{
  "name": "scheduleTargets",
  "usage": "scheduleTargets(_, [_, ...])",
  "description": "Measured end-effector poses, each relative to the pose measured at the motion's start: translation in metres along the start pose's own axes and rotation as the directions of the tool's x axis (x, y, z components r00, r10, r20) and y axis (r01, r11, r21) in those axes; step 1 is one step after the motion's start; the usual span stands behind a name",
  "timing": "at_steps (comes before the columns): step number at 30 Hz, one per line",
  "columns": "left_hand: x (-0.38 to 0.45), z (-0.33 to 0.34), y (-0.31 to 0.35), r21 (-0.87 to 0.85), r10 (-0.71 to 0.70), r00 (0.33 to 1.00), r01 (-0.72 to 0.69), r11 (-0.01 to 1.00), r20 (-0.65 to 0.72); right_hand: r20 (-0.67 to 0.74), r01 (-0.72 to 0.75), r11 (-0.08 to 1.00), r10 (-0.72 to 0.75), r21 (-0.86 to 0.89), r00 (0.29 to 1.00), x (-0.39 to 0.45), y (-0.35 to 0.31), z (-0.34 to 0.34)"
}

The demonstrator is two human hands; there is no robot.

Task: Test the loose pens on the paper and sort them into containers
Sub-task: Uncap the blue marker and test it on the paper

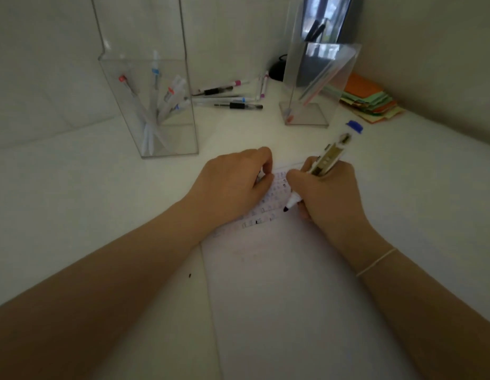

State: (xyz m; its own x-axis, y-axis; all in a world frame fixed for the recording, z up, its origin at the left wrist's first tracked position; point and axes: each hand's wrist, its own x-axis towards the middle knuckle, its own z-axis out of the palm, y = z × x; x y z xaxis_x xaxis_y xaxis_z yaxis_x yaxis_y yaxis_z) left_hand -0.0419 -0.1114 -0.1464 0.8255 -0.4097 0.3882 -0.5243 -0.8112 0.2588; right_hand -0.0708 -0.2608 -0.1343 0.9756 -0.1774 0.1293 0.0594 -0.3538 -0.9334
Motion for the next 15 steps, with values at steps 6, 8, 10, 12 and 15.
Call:
scheduleTargets(6, [0.0010,0.0021,-0.0014,0.003,-0.022,1.000,0.022,1.000,0.001,0.000,0.039,0.996,-0.039,-0.085,0.999,-0.0001,0.0036,0.0023])
scheduleTargets(8, [0.0010,0.0024,-0.0015,0.003,-0.026,1.000,0.026,1.000,-0.004,0.006,0.058,0.994,-0.058,-0.094,0.998,-0.0011,0.0033,0.0041])
scheduleTargets(10, [0.0008,0.0027,-0.0018,0.005,-0.025,1.000,0.025,1.000,-0.007,-0.003,0.096,0.988,-0.097,-0.120,0.995,-0.0013,0.0033,0.0054])
scheduleTargets(12, [0.0004,0.0029,-0.0022,0.004,-0.026,1.000,0.026,1.000,-0.006,-0.007,0.112,0.984,-0.114,-0.141,0.993,-0.0013,0.0035,0.0052])
scheduleTargets(15, [-0.0001,0.0031,-0.0022,-0.007,-0.033,0.999,0.033,0.999,-0.013,0.010,0.096,0.985,-0.096,-0.140,0.995,-0.0012,0.0032,0.0038])
